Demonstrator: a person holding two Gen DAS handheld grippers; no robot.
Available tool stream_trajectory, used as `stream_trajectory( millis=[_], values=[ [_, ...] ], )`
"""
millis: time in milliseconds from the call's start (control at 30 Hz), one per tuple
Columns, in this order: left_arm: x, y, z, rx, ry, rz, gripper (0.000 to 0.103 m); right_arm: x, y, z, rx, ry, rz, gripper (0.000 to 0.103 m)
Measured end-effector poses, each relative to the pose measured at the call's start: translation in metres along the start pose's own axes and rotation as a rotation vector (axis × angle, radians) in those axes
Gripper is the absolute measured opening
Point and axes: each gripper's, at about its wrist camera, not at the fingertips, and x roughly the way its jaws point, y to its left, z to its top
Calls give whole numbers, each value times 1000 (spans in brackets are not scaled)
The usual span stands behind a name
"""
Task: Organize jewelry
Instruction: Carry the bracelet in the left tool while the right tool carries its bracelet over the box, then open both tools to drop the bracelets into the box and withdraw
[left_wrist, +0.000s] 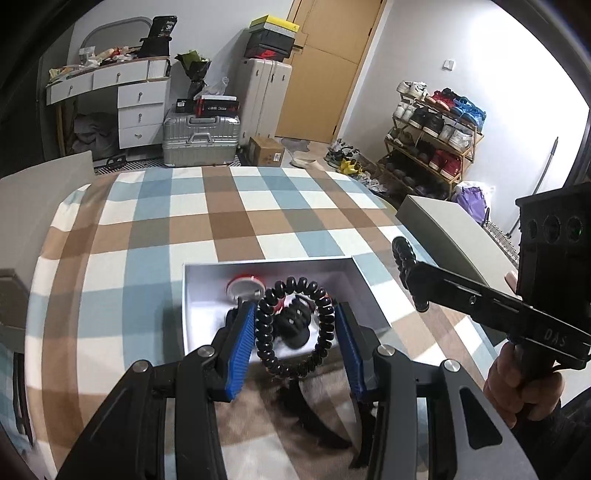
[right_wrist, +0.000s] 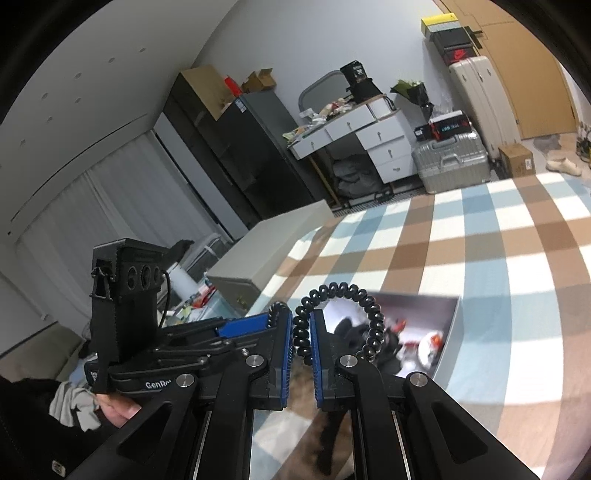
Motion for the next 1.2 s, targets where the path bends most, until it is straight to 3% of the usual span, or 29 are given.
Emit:
stream_trajectory(
  millis=[233,567,1000,1067,1133,1200],
  values=[
    [28,8,9,-37,58,15,37,23,-22,10,12,27,-24,9],
    [45,15,6,-62,121,9,37,53,-45,-2,28,127,-75,9],
    [51,15,9,-53,127,2,38,60,-48,-4,15,153,-110,12],
    [53,14,10,-46,139,-3,42,59,-46,-4,13,147,-114,12],
    [52,12,9,-34,146,18,59,55,-45,-4,14,132,-116,12],
    [49,12,9,-32,138,15,68,49,-44,-4,20,120,-122,12]
  ],
)
